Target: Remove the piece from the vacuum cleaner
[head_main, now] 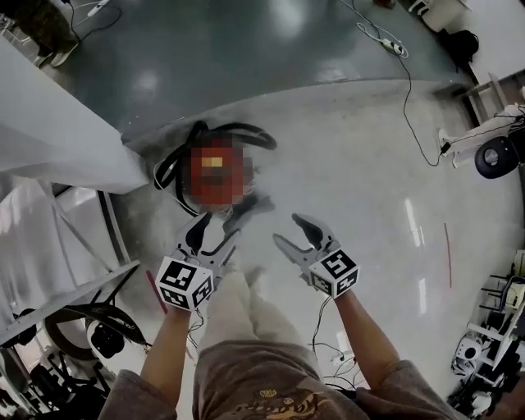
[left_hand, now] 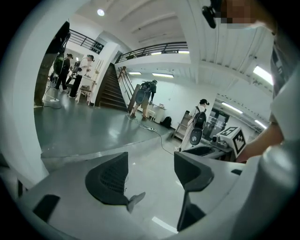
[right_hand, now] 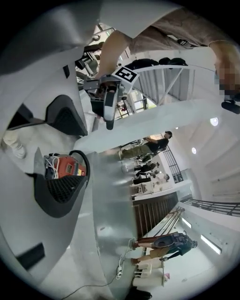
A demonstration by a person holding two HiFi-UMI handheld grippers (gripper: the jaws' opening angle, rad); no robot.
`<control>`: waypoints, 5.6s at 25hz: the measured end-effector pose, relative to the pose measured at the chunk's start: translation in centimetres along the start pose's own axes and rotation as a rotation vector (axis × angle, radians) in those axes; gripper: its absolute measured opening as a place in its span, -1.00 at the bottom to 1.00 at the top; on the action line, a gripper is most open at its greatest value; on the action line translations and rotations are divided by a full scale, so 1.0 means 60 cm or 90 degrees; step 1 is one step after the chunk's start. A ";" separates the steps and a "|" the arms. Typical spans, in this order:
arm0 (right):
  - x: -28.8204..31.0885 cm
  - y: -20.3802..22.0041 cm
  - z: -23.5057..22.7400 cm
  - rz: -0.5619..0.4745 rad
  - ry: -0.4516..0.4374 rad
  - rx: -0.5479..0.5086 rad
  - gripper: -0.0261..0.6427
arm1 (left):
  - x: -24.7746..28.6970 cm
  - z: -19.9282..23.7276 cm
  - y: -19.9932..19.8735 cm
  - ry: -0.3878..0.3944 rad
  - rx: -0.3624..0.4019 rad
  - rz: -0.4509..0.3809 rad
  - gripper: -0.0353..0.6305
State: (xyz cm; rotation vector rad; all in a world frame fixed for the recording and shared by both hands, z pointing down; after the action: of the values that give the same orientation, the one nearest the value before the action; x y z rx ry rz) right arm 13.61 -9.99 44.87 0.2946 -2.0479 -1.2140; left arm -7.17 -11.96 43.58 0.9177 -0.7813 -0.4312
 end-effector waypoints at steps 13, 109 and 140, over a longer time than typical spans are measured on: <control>0.179 0.203 -0.111 0.093 -0.057 0.012 -0.21 | 0.150 0.107 0.239 0.014 -0.030 0.096 -0.04; 0.058 0.114 -0.004 0.193 -0.019 -0.023 -0.79 | 0.103 -0.048 0.143 0.135 0.185 0.291 -0.71; -0.194 -0.194 0.113 -0.174 0.085 -0.083 -0.72 | -0.061 -0.226 -0.187 0.225 0.271 0.012 -0.69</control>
State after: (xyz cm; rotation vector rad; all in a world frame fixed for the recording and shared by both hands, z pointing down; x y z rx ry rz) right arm 15.36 -5.54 27.76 0.5925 -1.8466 -1.4437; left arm 0.61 -8.52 27.75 1.3385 -0.5628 -0.0760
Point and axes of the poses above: the fingertips, and each gripper's own axes: x forward along the fingers, z to its left, y out of its underside, the point moved 6 cm from there along -x, backward along the fingers, and after that the axes turned 4 degrees about -y, right-handed, at the moved point
